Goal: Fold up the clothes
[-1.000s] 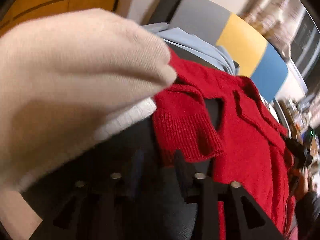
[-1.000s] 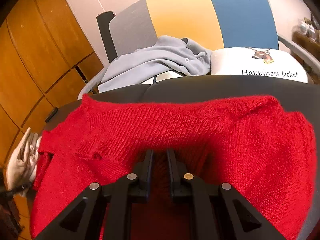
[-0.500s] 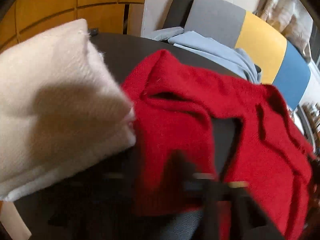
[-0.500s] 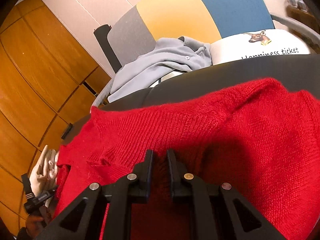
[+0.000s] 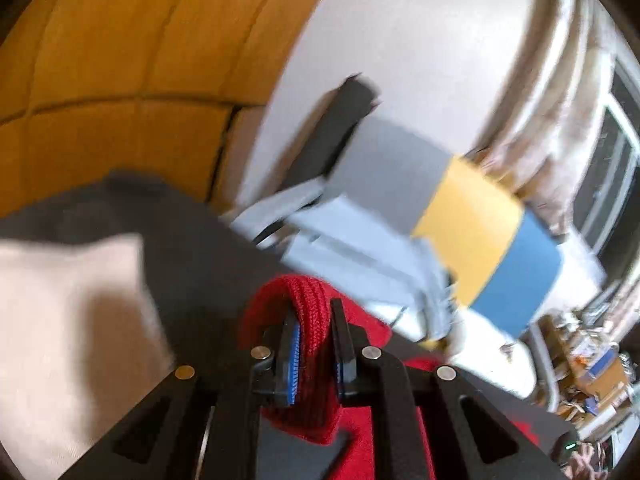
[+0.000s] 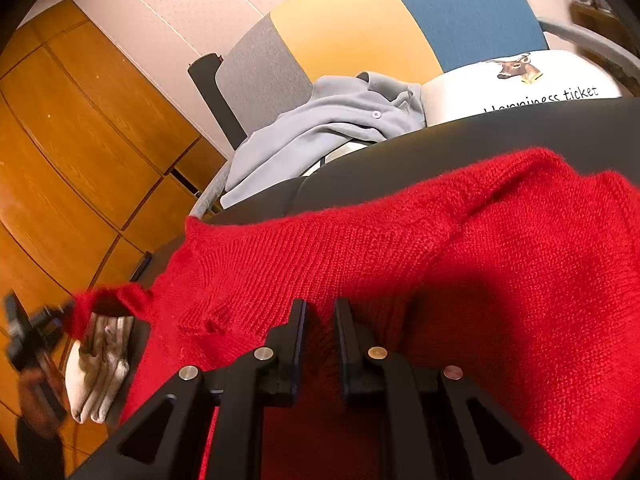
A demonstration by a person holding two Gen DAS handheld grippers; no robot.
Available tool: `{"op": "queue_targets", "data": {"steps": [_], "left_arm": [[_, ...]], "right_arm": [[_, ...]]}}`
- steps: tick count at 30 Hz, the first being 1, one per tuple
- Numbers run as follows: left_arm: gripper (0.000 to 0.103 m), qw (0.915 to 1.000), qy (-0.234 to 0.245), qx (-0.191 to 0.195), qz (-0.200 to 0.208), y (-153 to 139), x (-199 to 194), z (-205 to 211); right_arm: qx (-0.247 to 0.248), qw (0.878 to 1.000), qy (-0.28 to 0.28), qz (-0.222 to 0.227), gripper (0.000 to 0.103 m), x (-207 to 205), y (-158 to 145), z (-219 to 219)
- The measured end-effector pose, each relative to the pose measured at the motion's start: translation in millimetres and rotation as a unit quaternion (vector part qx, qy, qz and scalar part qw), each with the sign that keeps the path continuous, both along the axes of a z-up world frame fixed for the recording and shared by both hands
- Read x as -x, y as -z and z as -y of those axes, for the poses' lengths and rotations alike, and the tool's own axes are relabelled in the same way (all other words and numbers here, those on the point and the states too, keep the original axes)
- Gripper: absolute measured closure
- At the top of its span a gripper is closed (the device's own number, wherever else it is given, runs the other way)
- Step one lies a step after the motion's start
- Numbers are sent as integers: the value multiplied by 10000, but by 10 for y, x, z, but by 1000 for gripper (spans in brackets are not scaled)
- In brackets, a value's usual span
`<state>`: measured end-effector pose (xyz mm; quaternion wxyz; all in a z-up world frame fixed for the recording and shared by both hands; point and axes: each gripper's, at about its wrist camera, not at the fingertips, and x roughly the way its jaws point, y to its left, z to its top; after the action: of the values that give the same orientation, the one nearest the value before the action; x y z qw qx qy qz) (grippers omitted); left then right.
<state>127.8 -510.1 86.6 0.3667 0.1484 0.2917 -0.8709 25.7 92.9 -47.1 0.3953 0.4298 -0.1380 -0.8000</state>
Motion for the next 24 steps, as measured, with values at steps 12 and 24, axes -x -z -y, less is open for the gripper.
{"op": "queue_targets", "data": {"steps": [12, 24], "left_arm": [[91, 9396, 3342, -544, 505, 467, 1405, -1499], [78, 9213, 3185, -2184, 460, 1712, 423, -1730]], "right_arm": [[100, 9999, 3, 64, 90, -3, 11, -19], [28, 10000, -2, 78, 90, -9, -23, -7]]}}
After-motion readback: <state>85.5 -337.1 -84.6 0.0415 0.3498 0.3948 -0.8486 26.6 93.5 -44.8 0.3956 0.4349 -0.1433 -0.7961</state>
